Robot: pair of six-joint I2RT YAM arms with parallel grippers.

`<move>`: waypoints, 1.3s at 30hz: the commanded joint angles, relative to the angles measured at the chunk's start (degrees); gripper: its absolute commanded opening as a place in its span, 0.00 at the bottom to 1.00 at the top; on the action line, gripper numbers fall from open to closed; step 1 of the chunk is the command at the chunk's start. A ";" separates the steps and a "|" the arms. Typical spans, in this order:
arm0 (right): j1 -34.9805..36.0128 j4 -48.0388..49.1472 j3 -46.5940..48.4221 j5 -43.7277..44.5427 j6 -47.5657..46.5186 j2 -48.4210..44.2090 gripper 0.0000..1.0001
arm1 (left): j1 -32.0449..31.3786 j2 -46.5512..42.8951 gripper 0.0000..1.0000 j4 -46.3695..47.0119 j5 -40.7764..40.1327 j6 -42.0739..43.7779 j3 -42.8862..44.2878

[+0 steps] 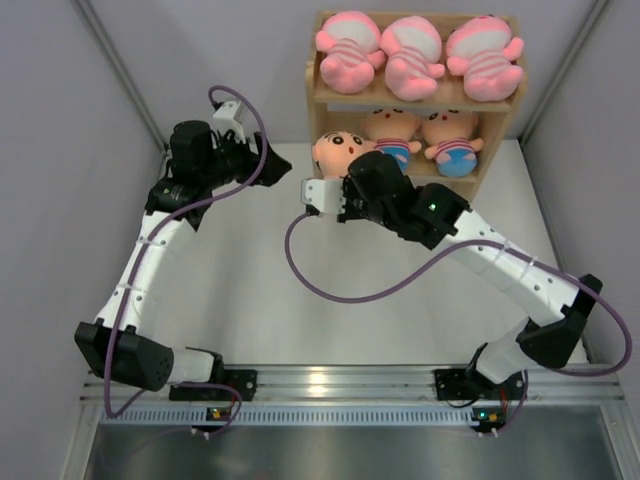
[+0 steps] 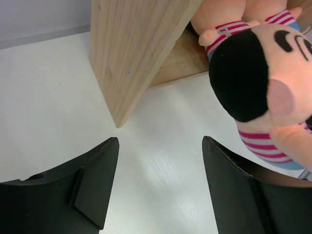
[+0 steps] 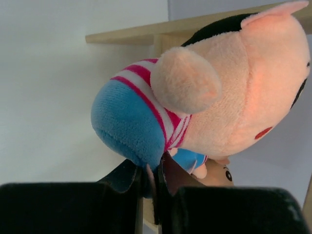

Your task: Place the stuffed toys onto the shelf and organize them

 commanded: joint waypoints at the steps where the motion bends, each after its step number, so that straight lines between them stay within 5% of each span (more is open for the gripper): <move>1: -1.72 -7.34 9.13 6.41 -2.69 4.38 0.00 | 0.08 -1.21 0.75 -0.51 -3.14 3.80 0.56; 10: -6.73 -12.88 22.06 5.82 -0.32 16.68 0.00 | 0.16 -0.59 0.75 -0.78 -3.76 5.38 0.30; 28: -8.84 -0.76 26.29 6.52 1.70 24.95 0.06 | 0.25 -0.68 0.75 -0.78 -2.79 5.82 -0.14; 36: -9.72 8.21 20.93 7.92 2.59 23.90 0.52 | 0.34 -1.12 0.76 -0.78 -2.26 6.26 -0.40; 39: -9.99 9.18 18.91 8.89 2.50 22.85 0.59 | 0.34 -1.38 0.76 -0.77 -1.83 6.61 -0.84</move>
